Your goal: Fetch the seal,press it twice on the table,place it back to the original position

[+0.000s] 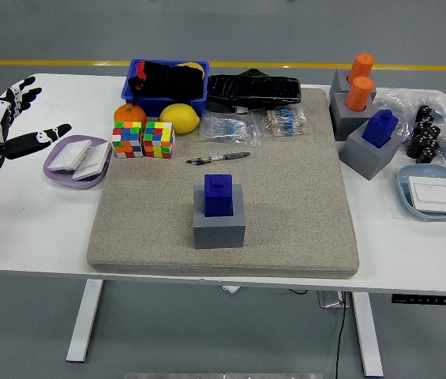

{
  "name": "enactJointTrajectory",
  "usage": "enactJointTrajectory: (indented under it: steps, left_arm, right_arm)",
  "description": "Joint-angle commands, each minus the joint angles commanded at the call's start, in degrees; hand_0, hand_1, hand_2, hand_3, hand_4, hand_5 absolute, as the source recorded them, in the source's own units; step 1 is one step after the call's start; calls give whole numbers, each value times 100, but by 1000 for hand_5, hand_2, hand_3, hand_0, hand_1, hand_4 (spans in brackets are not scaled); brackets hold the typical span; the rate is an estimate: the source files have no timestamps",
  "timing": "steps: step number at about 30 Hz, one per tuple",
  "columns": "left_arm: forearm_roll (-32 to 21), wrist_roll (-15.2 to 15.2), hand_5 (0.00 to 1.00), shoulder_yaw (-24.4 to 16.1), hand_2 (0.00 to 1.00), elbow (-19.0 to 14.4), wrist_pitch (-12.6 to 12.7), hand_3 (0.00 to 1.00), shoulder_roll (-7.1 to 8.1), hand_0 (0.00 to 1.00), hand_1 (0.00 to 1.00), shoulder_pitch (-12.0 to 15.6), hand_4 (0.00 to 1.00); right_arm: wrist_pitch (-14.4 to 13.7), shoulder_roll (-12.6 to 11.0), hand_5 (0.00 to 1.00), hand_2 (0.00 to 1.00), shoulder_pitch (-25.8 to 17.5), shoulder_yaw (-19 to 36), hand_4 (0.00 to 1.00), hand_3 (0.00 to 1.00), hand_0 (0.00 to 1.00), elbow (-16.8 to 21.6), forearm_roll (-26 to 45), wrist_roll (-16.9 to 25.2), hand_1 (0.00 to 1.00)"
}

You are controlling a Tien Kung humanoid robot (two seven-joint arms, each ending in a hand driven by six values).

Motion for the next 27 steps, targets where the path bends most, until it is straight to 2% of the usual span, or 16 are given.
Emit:
enactJointTrajectory:
  steps: [13,27]
  left_arm:
    - [-17,13,241,61,887,-17,-1,932,-27,894,917,-34,961]
    - [-29,17,234,53,886,-49,0,930,-28,893,915,-62,955]
  right_arm:
    - [44,68,476,676,-51,-43,825,651,788,0,-10,119,701]
    - [60,42,477,679,-56,-107,824,651,787,0,98,228,701]
